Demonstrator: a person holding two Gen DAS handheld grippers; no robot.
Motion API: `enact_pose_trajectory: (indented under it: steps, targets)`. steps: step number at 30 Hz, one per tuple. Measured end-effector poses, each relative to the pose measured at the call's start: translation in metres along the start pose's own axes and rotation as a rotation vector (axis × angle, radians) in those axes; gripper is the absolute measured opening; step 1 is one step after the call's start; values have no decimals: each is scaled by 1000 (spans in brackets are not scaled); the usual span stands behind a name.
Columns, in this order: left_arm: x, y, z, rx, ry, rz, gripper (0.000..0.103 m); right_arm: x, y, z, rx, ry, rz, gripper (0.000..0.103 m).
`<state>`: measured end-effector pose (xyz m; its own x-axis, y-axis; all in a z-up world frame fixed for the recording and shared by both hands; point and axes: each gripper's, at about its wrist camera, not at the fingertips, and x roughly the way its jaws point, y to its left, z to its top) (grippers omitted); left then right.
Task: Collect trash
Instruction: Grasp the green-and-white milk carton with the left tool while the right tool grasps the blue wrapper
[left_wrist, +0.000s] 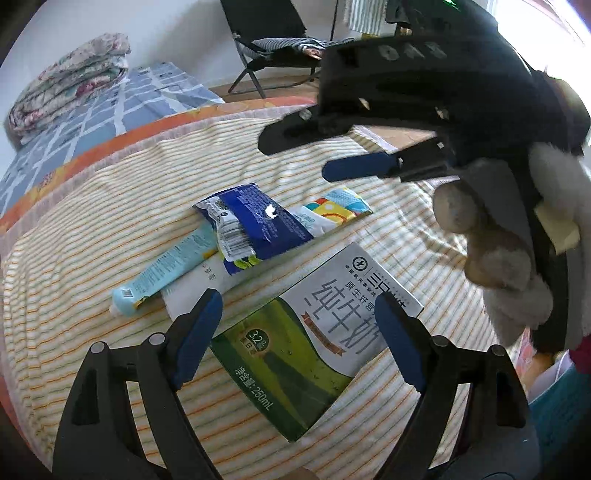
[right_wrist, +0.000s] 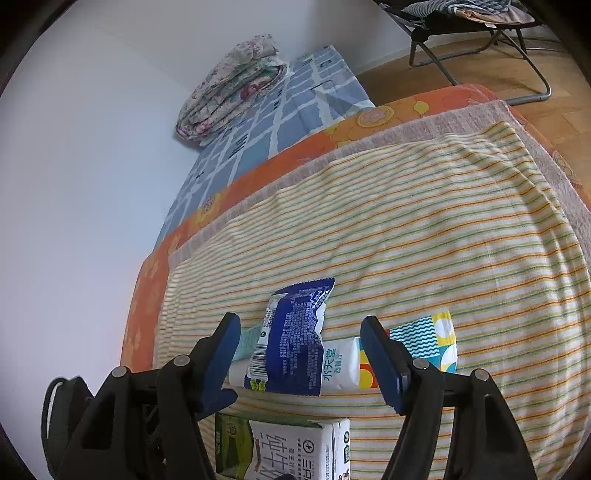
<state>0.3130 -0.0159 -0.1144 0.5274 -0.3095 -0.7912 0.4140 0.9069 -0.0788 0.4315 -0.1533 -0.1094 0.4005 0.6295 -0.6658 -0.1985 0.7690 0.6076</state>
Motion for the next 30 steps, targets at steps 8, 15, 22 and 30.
enact_pose_trajectory:
  steps: [8,15,22,30]
  targets:
    - [-10,-20,-8,100,15,30,84,-6,-6,1,20,-7,-2,70]
    - [1,-16,-7,17,58,-15,94,-16,-11,-1,37,-12,-4,69]
    - [-20,-30,-26,19,122,-73,94,-30,-8,-4,-1,-14,-17,69]
    - [-24,-78,-38,155,95,95,94,-40,-13,-9,0,-16,-13,69]
